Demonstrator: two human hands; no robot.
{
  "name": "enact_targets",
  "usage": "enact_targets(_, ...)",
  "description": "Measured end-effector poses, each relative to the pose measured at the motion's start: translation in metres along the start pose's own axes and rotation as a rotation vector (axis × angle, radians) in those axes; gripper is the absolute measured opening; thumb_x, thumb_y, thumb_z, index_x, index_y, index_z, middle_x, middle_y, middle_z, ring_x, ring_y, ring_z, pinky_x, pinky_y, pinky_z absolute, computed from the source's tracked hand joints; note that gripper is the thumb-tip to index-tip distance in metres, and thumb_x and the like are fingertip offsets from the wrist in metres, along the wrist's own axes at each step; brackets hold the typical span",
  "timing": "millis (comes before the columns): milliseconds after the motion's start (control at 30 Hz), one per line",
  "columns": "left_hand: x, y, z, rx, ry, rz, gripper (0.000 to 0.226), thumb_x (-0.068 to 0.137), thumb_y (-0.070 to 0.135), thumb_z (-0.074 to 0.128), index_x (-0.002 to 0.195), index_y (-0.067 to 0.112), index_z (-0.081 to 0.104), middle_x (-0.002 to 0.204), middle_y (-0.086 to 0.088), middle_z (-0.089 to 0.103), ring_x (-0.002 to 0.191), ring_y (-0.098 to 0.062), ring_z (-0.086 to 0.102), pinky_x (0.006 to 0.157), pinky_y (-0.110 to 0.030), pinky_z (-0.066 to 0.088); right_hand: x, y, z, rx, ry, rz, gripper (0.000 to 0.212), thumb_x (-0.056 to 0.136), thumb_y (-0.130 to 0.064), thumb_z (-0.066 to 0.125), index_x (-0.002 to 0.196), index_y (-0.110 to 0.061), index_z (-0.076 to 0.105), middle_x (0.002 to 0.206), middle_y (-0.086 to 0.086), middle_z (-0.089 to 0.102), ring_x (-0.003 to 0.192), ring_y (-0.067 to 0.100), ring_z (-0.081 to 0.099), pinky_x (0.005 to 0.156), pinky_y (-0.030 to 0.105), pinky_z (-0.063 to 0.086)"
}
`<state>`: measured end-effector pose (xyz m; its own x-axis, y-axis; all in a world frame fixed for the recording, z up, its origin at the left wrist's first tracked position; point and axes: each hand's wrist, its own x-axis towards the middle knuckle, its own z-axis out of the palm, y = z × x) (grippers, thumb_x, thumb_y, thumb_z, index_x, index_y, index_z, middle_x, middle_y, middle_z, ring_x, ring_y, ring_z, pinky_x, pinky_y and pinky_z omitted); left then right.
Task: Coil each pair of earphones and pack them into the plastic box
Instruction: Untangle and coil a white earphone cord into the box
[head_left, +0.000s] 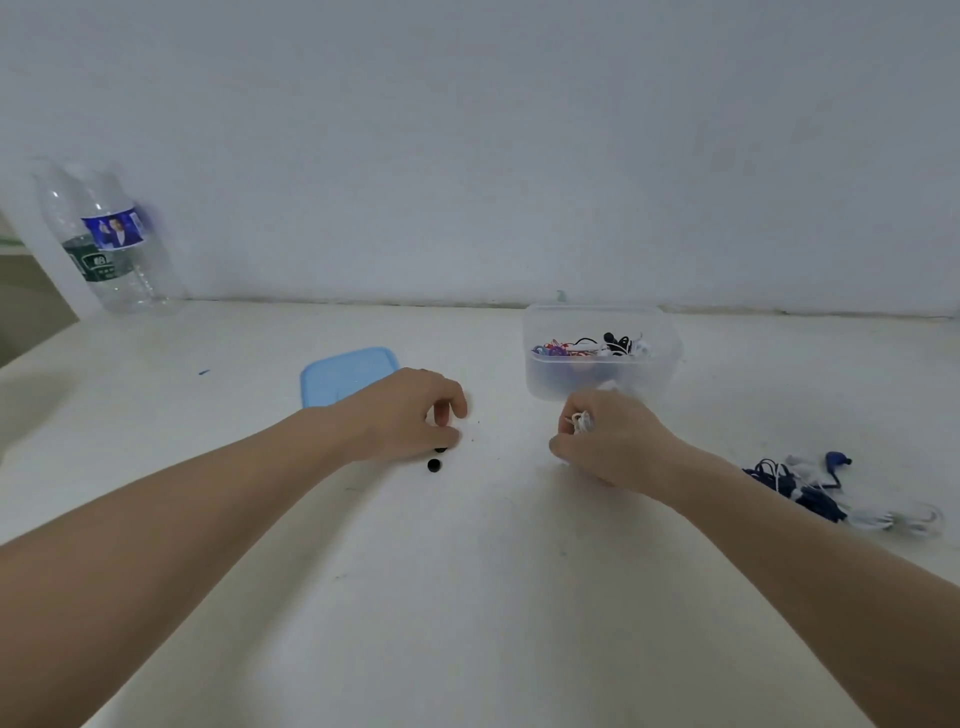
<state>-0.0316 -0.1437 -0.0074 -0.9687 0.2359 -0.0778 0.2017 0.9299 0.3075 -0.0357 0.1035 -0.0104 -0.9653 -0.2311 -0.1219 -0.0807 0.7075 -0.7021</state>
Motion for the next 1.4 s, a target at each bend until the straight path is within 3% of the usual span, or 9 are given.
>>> enact_targets(167, 0.003, 0.006, 0.0, 0.138, 0.022, 0.035, 0.008, 0.096, 0.024, 0.059, 0.103, 0.026, 0.061, 0.088, 0.018, 0.058, 0.077, -0.001, 0.05, 0.077, -0.033, 0.05, -0.003, 0.004, -0.002, -0.099, -0.021, -0.029, 0.006, 0.084, -0.018, 0.063, 0.083, -0.017, 0.069, 0.08, -0.003, 0.063, 0.062, 0.011, 0.054, 0.049, 0.021, 0.042)
enact_targets(300, 0.004, 0.008, 0.001, 0.168, 0.053, 0.041, 0.01, 0.092, 0.017, 0.054, 0.088, 0.024, 0.06, 0.088, 0.013, 0.064, 0.079, -0.01, 0.054, 0.075, -0.041, 0.054, -0.008, 0.004, -0.003, 0.179, -0.057, 0.046, 0.016, 0.086, -0.006, 0.057, 0.082, -0.013, 0.07, 0.071, 0.002, 0.069, 0.059, 0.016, 0.055, 0.047, 0.025, 0.046)
enact_targets(433, 0.004, 0.01, 0.001, 0.114, 0.071, 0.045, 0.011, 0.094, 0.015, 0.055, 0.09, 0.021, 0.062, 0.086, 0.013, 0.064, 0.069, -0.002, 0.051, 0.071, -0.037, 0.051, -0.014, 0.003, -0.009, 0.514, -0.083, 0.092, 0.015, 0.089, 0.002, 0.059, 0.095, -0.002, 0.072, 0.087, 0.016, 0.073, 0.04, 0.0, 0.052, 0.051, 0.028, 0.046)
enact_targets(600, 0.004, 0.031, 0.002, -0.169, 0.181, 0.101, 0.016, 0.097, 0.014, 0.059, 0.099, 0.024, 0.071, 0.09, 0.01, 0.067, 0.076, -0.01, 0.067, 0.072, -0.024, 0.054, -0.015, 0.012, -0.002, 0.572, -0.047, 0.064, 0.015, 0.085, -0.004, 0.068, 0.095, -0.013, 0.077, 0.092, 0.017, 0.075, 0.04, 0.011, 0.037, 0.047, 0.025, 0.043)
enact_targets(833, 0.007, 0.068, 0.033, -0.575, 0.207, 0.109, 0.016, 0.097, 0.003, 0.06, 0.094, 0.011, 0.074, 0.093, -0.002, 0.072, 0.08, -0.008, 0.076, 0.078, -0.021, 0.055, -0.013, 0.028, 0.006, 0.722, 0.022, -0.039, 0.009, 0.091, -0.005, 0.066, 0.095, -0.003, 0.073, 0.086, 0.017, 0.064, 0.055, 0.016, 0.057, 0.054, 0.025, 0.05)
enact_targets(1067, 0.015, 0.08, 0.062, -0.837, 0.306, 0.036, 0.016, 0.103, 0.008, 0.052, 0.093, 0.013, 0.063, 0.084, -0.003, 0.072, 0.074, -0.013, 0.072, 0.072, -0.026, 0.057, -0.011, 0.043, 0.01, 0.966, 0.108, -0.088, 0.01, 0.094, 0.005, 0.061, 0.093, -0.002, 0.068, 0.079, 0.006, 0.071, 0.083, 0.027, 0.076, 0.083, 0.037, 0.061)
enact_targets(1167, 0.014, 0.084, 0.068, -0.784, 0.333, 0.055, 0.015, 0.102, 0.007, 0.054, 0.094, 0.014, 0.065, 0.079, 0.002, 0.07, 0.068, -0.007, 0.067, 0.067, -0.019, 0.053, -0.009, 0.045, 0.01, 0.955, 0.123, -0.064, 0.013, 0.092, 0.005, 0.064, 0.091, -0.006, 0.071, 0.079, 0.003, 0.073, 0.083, 0.023, 0.076, 0.103, 0.054, 0.049)
enact_targets(1267, 0.012, 0.083, 0.069, -0.75, 0.357, 0.047, 0.014, 0.099, 0.008, 0.059, 0.094, 0.016, 0.069, 0.079, 0.002, 0.072, 0.072, -0.006, 0.069, 0.069, -0.015, 0.051, -0.007, 0.046, 0.011, 0.96, 0.143, -0.059, 0.014, 0.091, 0.003, 0.066, 0.089, -0.009, 0.073, 0.082, 0.002, 0.074, 0.086, 0.025, 0.076, 0.104, 0.059, 0.044)
enact_targets(1400, 0.011, 0.081, 0.069, -0.734, 0.345, 0.037, 0.014, 0.093, 0.007, 0.068, 0.094, 0.02, 0.074, 0.083, -0.001, 0.075, 0.076, -0.014, 0.069, 0.068, -0.011, 0.046, -0.01, 0.043, 0.01, 0.926, 0.174, -0.108, 0.011, 0.088, 0.005, 0.068, 0.087, -0.005, 0.072, 0.084, 0.014, 0.072, 0.077, 0.023, 0.074, 0.083, 0.038, 0.061)
